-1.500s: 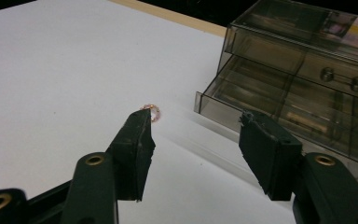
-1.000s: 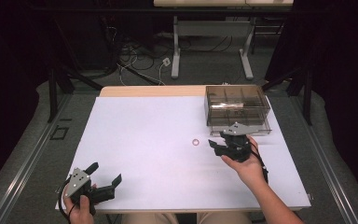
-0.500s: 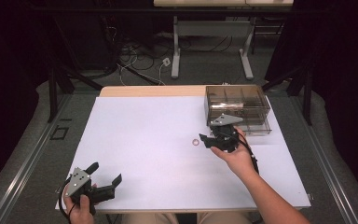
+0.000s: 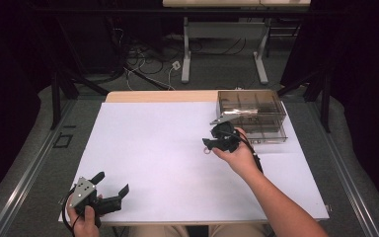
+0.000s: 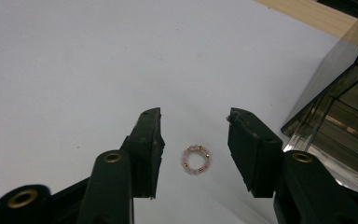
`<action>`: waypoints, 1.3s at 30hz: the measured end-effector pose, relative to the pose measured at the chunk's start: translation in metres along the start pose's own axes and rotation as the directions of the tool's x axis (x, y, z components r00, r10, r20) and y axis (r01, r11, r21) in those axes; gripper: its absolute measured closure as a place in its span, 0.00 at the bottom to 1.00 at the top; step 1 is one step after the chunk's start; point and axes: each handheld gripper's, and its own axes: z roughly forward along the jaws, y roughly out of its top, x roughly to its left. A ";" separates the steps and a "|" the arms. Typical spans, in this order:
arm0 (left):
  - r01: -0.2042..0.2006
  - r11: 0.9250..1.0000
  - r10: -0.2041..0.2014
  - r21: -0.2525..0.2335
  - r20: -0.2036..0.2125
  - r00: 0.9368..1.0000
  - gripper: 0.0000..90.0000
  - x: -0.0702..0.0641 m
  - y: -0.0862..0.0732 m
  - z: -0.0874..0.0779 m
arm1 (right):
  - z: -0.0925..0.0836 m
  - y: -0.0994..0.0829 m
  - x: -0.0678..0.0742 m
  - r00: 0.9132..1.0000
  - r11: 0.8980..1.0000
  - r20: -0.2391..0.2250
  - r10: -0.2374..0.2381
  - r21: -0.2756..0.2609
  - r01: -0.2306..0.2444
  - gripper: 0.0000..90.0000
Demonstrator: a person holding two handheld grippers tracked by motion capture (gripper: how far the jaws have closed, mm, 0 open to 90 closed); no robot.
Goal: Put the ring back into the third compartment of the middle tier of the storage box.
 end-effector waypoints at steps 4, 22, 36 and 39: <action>0.000 1.000 0.000 0.001 0.001 1.000 0.00 0.000 0.000 0.000 | 0.008 0.000 -0.002 1.000 0.999 0.013 0.004 0.033 -0.005 0.65; -0.001 1.000 0.001 0.005 0.003 1.000 0.00 -0.001 0.000 0.001 | 0.032 -0.003 -0.010 0.991 0.982 0.075 0.111 0.148 -0.121 0.77; -0.002 1.000 0.002 0.008 0.004 1.000 0.00 0.000 0.000 0.002 | 0.049 -0.008 -0.013 0.979 0.956 0.107 0.176 0.219 -0.195 0.85; -0.001 1.000 0.001 0.006 0.004 1.000 0.00 0.000 0.000 0.002 | 0.051 -0.009 -0.013 0.974 0.948 0.107 0.198 0.231 -0.218 0.86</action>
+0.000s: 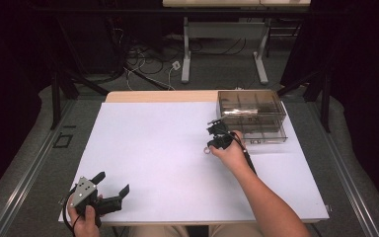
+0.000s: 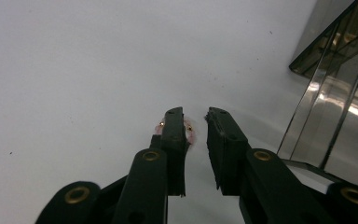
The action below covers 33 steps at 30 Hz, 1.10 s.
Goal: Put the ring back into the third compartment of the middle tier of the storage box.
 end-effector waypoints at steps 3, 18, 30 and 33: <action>-0.001 1.000 0.001 0.000 -0.001 1.000 0.00 0.000 0.000 0.000 | 0.005 -0.001 0.000 1.000 1.000 -0.006 0.015 -0.002 -0.015 0.86; -0.003 1.000 0.003 0.002 0.000 1.000 0.00 0.000 0.000 -0.001 | 0.014 -0.001 0.000 0.999 0.998 0.015 0.045 0.047 -0.045 0.89; -0.004 1.000 0.004 0.002 0.001 1.000 0.00 0.001 0.000 0.000 | 0.019 -0.001 0.002 0.998 0.996 0.008 0.065 0.053 -0.066 0.92; -0.001 1.000 0.001 0.001 0.001 1.000 0.00 0.001 0.000 0.000 | 0.020 -0.002 0.001 0.998 0.996 0.013 0.064 0.057 -0.064 0.92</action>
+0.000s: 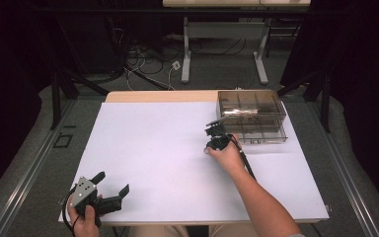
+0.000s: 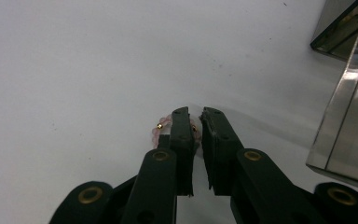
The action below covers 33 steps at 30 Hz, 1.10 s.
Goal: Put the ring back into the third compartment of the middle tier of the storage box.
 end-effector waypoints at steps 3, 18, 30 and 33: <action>-0.001 1.000 0.001 0.001 0.000 1.000 0.00 0.000 0.000 0.000 | 0.001 0.000 0.000 1.000 1.000 0.005 0.008 0.008 -0.008 0.93; -0.005 1.000 0.005 0.003 0.002 1.000 0.00 0.000 0.000 0.001 | 0.003 0.000 0.001 1.000 1.000 0.014 0.018 0.002 -0.018 0.96; -0.002 1.000 0.002 0.004 0.000 1.000 0.00 0.001 0.000 0.000 | 0.005 -0.003 0.002 1.000 0.999 0.007 0.022 -0.044 -0.022 0.97; -0.001 1.000 0.001 0.002 -0.001 1.000 0.00 0.001 0.000 0.000 | 0.002 -0.002 0.001 1.000 1.000 0.025 0.007 0.000 -0.007 0.97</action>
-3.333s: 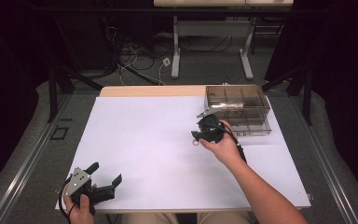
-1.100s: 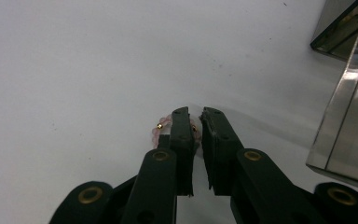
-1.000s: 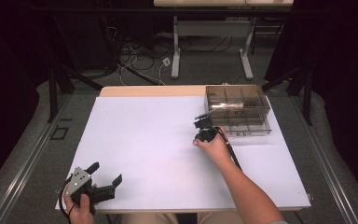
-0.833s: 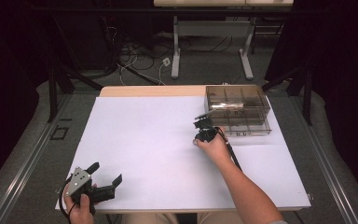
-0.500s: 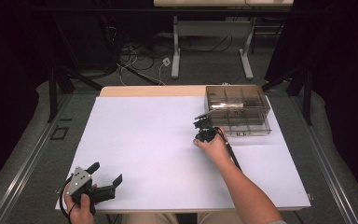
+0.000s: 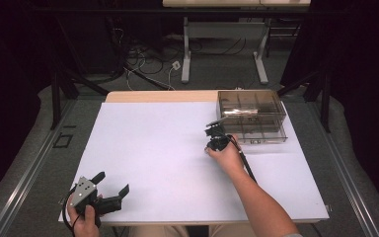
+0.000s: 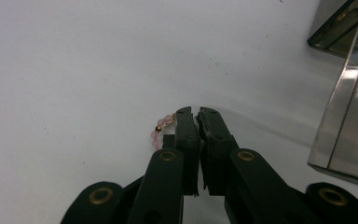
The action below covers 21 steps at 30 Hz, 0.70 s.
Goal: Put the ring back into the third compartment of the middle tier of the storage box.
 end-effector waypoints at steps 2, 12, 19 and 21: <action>0.000 1.000 0.000 -0.001 0.000 1.000 0.00 0.000 0.000 0.000 | -0.001 0.000 0.000 1.000 1.000 -0.003 0.003 0.003 -0.003 0.97; -0.001 1.000 0.001 0.006 0.001 1.000 0.00 0.000 0.000 0.001 | -0.005 0.000 0.004 1.000 0.999 -0.018 -0.001 -0.038 0.001 0.97; 0.001 1.000 -0.001 0.005 0.001 1.000 0.00 0.000 0.000 0.001 | -0.008 -0.001 0.002 1.000 0.998 -0.021 -0.011 -0.068 0.010 0.97; 0.002 1.000 -0.002 0.005 0.001 1.000 0.00 0.000 0.000 0.001 | -0.010 -0.001 0.003 1.000 0.997 -0.024 -0.001 -0.079 -0.001 0.97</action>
